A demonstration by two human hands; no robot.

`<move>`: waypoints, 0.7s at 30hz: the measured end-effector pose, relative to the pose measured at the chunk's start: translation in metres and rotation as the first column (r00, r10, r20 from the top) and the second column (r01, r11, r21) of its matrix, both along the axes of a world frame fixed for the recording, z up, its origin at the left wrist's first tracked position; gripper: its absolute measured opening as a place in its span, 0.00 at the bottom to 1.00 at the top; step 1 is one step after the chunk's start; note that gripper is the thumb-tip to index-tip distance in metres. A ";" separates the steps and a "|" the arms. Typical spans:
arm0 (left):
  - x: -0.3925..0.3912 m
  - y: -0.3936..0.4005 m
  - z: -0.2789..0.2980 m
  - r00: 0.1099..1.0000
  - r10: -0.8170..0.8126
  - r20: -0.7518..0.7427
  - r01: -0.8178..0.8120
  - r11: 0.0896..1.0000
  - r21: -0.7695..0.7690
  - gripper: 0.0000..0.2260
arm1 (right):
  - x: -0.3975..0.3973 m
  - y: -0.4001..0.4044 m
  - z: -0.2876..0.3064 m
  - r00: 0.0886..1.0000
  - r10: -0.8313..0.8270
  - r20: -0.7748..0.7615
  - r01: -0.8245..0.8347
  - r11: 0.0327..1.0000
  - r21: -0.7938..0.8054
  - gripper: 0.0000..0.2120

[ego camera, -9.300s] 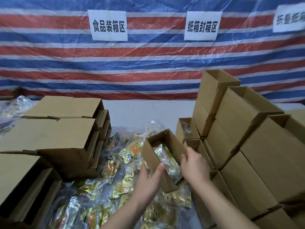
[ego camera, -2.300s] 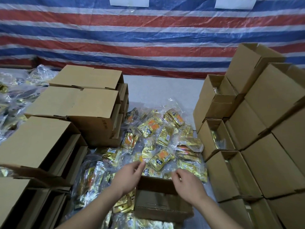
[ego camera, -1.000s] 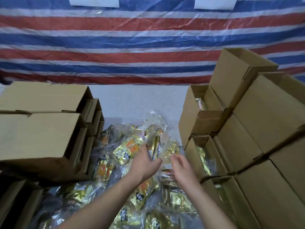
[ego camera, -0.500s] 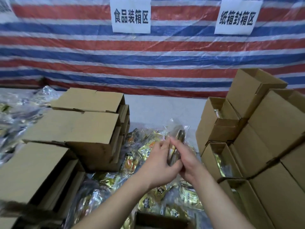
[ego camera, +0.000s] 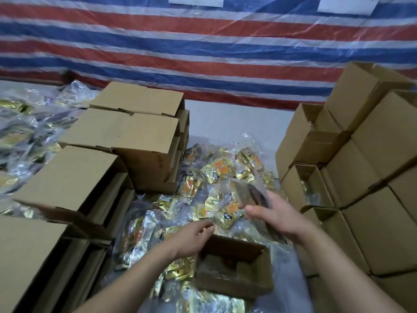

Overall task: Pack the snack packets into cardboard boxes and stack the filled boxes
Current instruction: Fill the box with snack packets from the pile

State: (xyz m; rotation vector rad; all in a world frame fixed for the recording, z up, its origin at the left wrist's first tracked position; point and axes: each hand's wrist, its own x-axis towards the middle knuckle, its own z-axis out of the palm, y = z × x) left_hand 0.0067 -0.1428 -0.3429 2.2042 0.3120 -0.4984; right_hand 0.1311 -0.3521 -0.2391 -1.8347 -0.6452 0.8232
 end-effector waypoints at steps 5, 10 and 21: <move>-0.012 -0.012 -0.027 0.998 0.059 0.004 -0.059 0.996 -0.067 0.15 | -0.025 0.012 -0.035 0.931 0.351 0.097 -0.307 0.900 -0.309 0.09; -0.018 -0.010 -0.032 0.990 0.144 -0.001 -0.142 0.977 -0.157 0.14 | -0.033 0.015 -0.062 0.863 0.506 -0.010 -0.417 0.701 -0.578 0.13; -0.008 -0.023 -0.036 0.985 0.116 0.125 -0.110 0.993 -0.053 0.14 | -0.054 0.033 -0.149 0.814 0.570 -0.115 -0.448 0.489 -0.748 0.30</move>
